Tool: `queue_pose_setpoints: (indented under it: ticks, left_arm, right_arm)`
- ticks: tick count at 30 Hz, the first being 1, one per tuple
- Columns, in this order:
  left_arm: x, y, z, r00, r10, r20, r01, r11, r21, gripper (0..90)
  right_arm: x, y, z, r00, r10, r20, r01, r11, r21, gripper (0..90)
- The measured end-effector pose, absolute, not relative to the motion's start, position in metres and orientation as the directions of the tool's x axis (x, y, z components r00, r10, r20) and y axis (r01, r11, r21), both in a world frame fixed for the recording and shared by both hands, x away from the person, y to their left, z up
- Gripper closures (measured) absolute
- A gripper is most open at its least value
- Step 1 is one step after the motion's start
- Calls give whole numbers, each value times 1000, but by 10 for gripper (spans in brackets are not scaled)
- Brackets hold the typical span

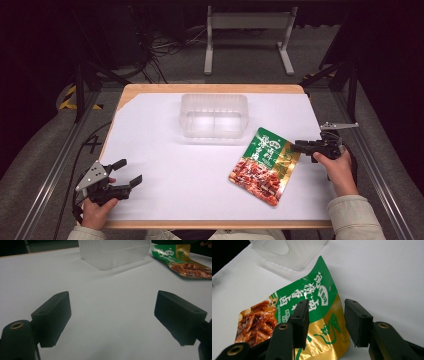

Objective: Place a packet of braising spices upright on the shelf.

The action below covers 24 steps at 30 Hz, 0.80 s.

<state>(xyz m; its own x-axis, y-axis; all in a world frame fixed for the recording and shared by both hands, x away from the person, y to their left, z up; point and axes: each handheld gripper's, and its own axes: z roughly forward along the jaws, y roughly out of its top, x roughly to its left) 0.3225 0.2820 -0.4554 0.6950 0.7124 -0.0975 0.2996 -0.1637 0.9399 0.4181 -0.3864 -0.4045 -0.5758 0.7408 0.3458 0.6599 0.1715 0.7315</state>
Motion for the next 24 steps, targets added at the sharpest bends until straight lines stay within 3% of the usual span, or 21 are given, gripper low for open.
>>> queue_pose_setpoints:
  ticks: [6, 16, 24]
  left_arm:
    - [323, 282, -455, 695, 712, -98, 300, -164, 940, 148]
    - [322, 282, -455, 695, 712, -96, 302, -168, 938, 148]
    - [322, 282, -455, 695, 712, -96, 301, -167, 939, 148]
  right_arm:
    - [421, -380, -408, -600, 729, 329, 683, 254, 685, 586]
    - [422, -375, -415, -626, 690, 364, 691, 274, 669, 609]
    - [425, -365, -429, -623, 707, 335, 695, 304, 652, 607]
